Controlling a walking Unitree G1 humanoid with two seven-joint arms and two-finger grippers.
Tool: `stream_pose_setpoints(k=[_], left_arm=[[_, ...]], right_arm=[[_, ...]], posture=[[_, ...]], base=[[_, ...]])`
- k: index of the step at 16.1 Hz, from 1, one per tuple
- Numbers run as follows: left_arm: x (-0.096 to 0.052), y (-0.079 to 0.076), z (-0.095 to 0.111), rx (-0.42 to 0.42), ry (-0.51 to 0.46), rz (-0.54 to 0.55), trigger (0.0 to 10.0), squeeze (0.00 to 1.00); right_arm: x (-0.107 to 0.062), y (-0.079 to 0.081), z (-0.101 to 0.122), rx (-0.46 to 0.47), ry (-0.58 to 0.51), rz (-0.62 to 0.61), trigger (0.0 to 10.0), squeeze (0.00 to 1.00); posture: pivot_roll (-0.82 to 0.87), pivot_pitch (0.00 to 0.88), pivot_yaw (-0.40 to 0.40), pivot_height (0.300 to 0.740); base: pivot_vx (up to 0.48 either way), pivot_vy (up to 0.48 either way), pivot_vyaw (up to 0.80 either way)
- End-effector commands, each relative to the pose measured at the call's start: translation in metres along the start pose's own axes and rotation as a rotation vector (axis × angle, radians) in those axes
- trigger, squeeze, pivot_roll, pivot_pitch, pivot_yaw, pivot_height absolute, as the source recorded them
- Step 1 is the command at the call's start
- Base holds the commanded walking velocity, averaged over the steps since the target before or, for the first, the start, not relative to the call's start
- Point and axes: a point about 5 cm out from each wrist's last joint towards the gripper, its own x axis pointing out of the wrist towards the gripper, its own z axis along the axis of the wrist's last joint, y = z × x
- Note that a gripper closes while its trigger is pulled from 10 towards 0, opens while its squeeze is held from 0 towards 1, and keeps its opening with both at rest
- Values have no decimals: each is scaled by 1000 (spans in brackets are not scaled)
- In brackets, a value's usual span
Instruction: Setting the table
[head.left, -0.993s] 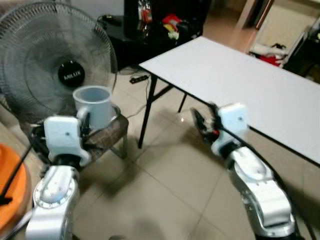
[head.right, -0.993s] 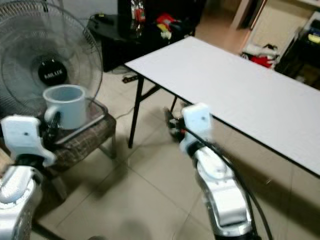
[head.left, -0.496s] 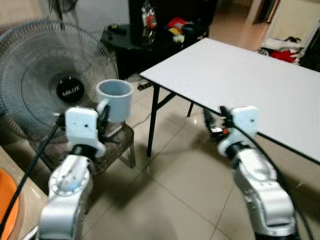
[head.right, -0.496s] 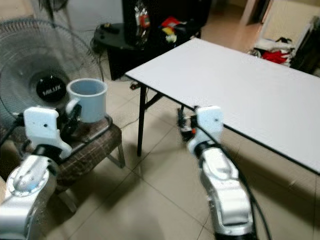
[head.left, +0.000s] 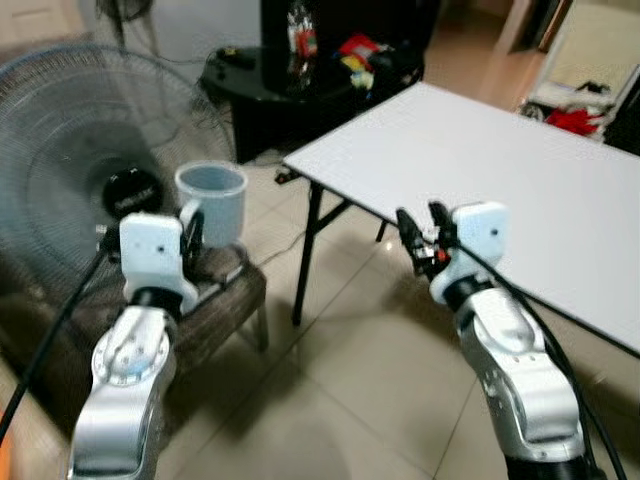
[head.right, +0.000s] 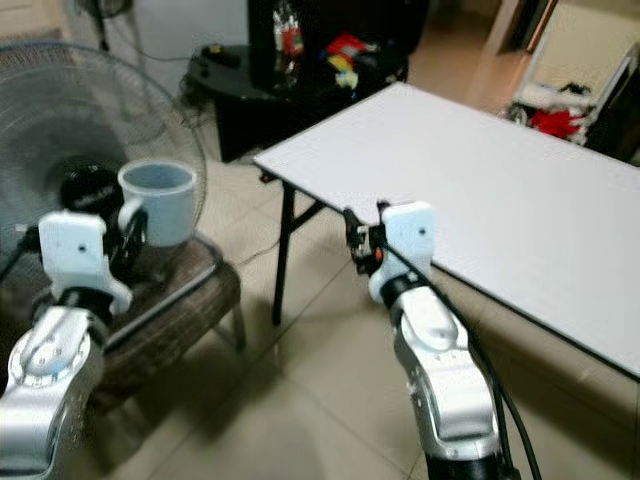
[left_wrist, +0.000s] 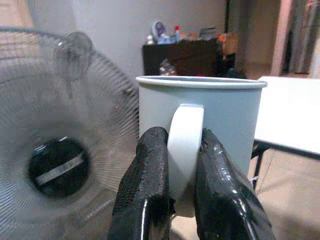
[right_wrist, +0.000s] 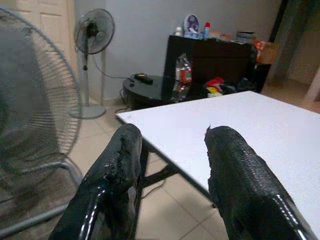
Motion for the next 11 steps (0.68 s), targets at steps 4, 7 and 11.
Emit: stream_pose_setpoints(k=[4,7,11], left_arm=[[3,-3,3,-8,-25,-11,10000,0],[1,-7,1,-10,-19,-18,10000,0],[-1,-4,-2,-1,-10,1,10000,0]], right_arm=[[-1,-8,3,-13,-3,-16,10000,0],[-1,-10,0,1,4,-29,10000,0],[3,-8,-1,11,17,-9,10000,0]], posture=[[53,0,-40,740],[60,0,-38,740],[66,0,-45,740]], base=[[354,0,0],[391,0,0],[391,0,-800]])
